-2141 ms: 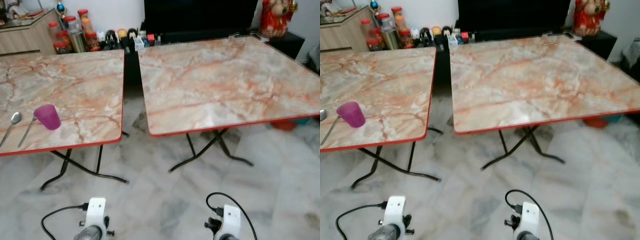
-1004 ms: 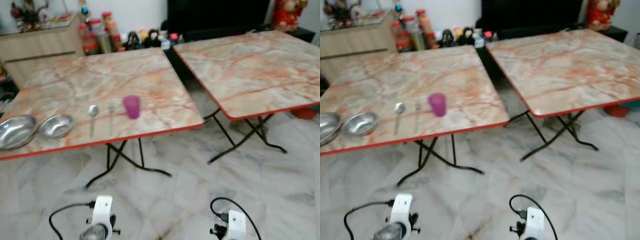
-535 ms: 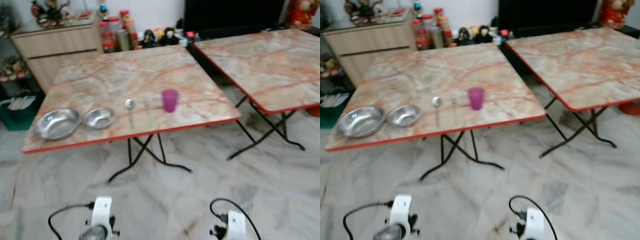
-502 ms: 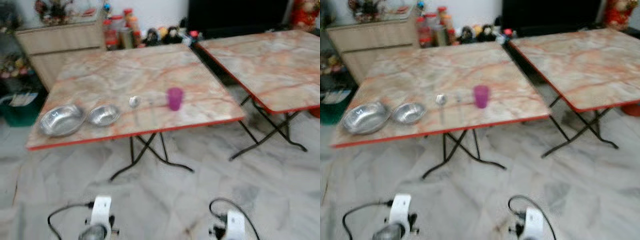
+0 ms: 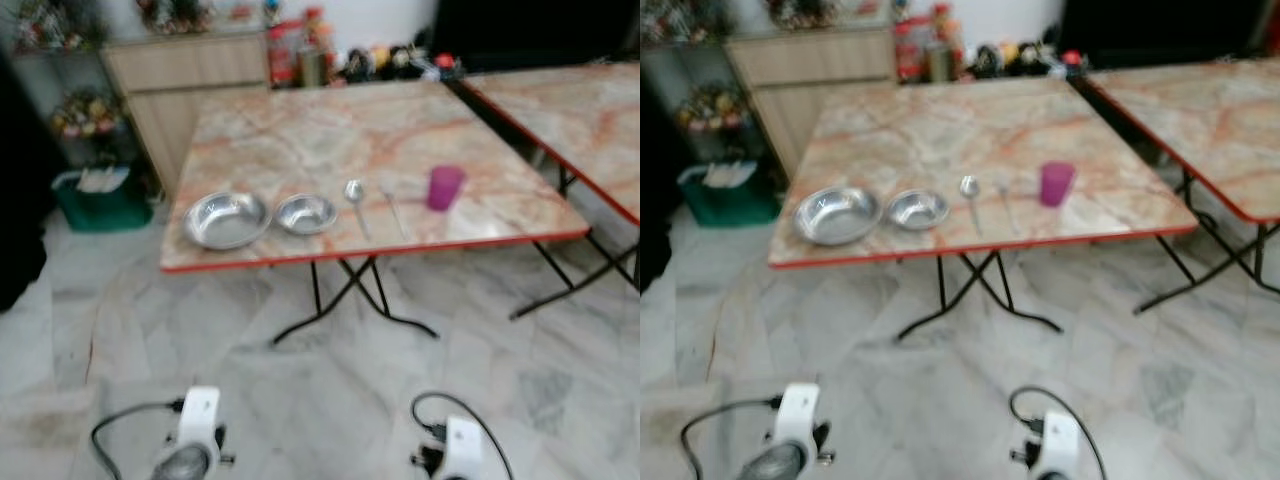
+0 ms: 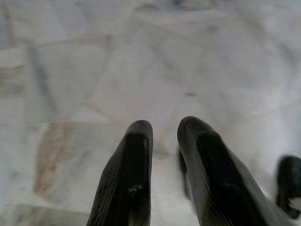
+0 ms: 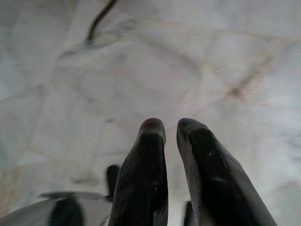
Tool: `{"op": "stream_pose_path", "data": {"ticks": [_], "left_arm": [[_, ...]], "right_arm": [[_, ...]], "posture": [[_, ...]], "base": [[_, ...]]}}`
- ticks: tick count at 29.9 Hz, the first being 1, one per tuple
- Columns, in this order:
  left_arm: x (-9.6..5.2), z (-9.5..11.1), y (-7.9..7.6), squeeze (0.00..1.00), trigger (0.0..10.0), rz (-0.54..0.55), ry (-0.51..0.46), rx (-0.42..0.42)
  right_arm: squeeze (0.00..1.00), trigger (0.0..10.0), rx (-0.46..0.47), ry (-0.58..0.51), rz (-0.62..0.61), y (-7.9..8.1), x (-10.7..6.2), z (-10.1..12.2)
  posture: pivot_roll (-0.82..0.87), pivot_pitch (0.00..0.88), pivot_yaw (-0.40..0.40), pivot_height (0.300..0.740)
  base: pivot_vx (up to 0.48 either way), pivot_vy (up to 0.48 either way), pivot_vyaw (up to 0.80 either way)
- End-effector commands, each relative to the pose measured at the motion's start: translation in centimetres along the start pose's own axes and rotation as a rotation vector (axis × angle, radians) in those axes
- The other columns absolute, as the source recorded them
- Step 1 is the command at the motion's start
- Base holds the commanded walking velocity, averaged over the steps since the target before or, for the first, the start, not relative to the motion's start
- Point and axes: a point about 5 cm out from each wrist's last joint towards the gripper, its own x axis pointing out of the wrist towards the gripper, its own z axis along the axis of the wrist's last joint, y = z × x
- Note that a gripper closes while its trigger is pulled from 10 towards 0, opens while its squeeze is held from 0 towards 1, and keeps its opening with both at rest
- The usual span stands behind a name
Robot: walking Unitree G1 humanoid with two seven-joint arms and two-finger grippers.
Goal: Setting the table
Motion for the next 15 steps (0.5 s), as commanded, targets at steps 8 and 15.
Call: {"op": "stream_pose_path", "data": {"ticks": [8, 15], "left_arm": [[0.11, 0.44, -0.78, 0.00, 10.0, -0.007, -0.022, -0.016], [0.14, 0.55, -0.71, 0.00, 10.0, -0.007, -0.023, -0.022]], "right_arm": [[0.00, 10.0, -0.013, -0.007, -0.032, -1.24, -0.14, 0.30], [0.00, 10.0, 0.003, -0.014, -0.036, -1.19, -0.13, 0.34]], "posture": [[0.04, 0.000, 0.032, 0.740], [0.03, 0.000, 0.038, 0.740]], "base": [[0.000, 0.000, 0.00], [0.035, 0.000, 0.39]]}}
